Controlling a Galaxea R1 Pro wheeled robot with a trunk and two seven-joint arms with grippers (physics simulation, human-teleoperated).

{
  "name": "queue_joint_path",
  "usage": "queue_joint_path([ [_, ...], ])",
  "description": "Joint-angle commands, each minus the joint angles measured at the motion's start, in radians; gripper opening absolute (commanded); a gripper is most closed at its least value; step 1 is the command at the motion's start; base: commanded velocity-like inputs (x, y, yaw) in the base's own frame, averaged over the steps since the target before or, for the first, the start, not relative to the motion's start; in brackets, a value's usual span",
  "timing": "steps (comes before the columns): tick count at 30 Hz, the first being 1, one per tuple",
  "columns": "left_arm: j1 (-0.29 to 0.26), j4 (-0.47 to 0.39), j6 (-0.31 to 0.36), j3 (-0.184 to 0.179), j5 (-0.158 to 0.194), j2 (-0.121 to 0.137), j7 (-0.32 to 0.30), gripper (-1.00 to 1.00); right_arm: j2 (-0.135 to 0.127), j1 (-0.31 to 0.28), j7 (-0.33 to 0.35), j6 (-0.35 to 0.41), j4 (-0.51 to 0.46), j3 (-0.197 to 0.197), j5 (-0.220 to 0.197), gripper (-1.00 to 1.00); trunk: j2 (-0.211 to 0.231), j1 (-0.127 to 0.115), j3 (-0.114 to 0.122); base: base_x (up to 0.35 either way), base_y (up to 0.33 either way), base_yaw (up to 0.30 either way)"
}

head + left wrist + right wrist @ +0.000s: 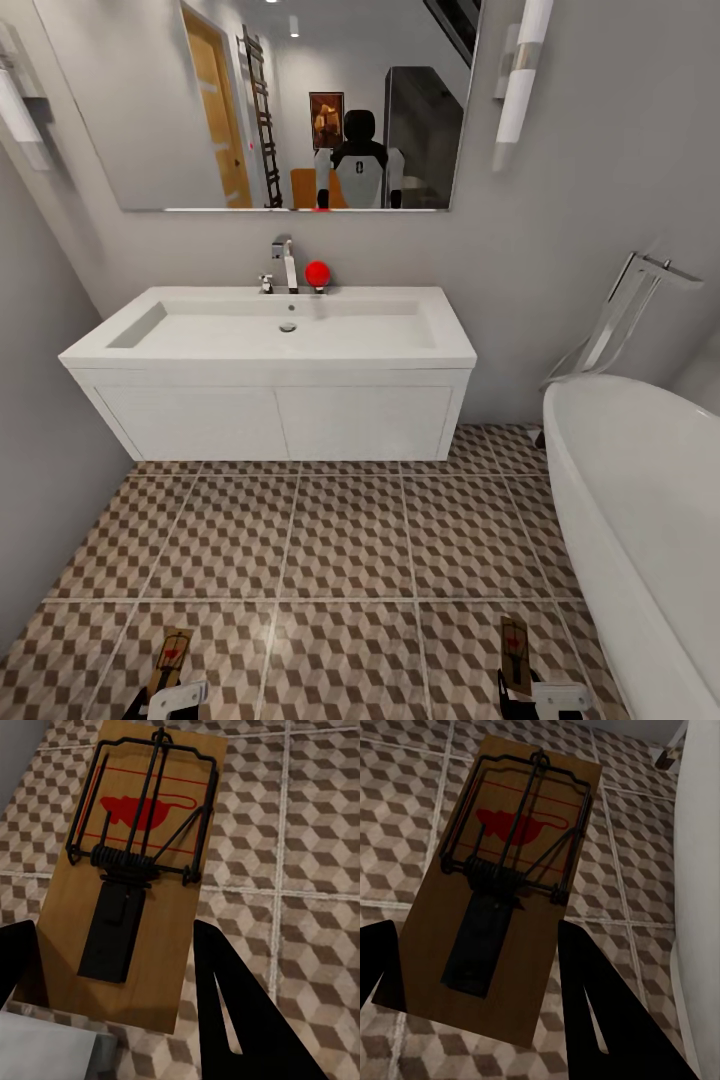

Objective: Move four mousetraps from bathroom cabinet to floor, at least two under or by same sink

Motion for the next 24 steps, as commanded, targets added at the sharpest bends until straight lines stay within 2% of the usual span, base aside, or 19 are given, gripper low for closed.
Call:
queue_joint_path([
  [1, -0.001, 0.003, -0.003, -0.008, -0.001, -0.001, 0.009, -1.00, -0.001, -0.001, -0.005, -0.001, 0.001, 0.005, 0.004, -1.00, 0.000, 0.000, -0.001, 0.000, 0.000, 0.000],
  [13, -0.001, 0.002, -0.002, -0.010, -0.002, -0.003, 0.009, -1.00, 0.001, -0.001, -0.002, -0.002, 0.001, 0.005, 0.003, -1.00, 0.000, 0.000, -0.001, 0.000, 0.000, 0.000],
  [17, 0.000, -0.002, 0.023, -0.009, -0.003, -0.022, 0.012, -1.00, 0.011, -0.001, -0.003, 0.003, -0.004, 0.002, 0.004, -1.00, 0.000, 0.000, -0.001, 0.000, 0.000, 0.000],
  [20, 0.000, -0.063, 0.249, -0.006, -0.004, -0.028, 0.010, -1.00, 0.014, -0.002, -0.005, 0.081, -0.044, 0.000, 0.005, -1.00, 0.000, 0.000, -0.001, 0.000, 0.000, 0.000],
  [22, 0.000, -0.183, 0.448, -0.006, -0.004, -0.020, 0.009, -1.00, 0.019, -0.003, -0.001, 0.193, -0.109, 0.000, 0.005, -1.00, 0.000, 0.000, -0.001, 0.000, 0.000, 0.000],
  [24, 0.000, -0.340, 0.656, -0.005, -0.005, -0.004, 0.010, -1.00, 0.027, -0.003, 0.000, 0.311, -0.209, 0.000, 0.004, -1.00, 0.000, 0.000, -0.001, 0.000, 0.000, 0.000],
])
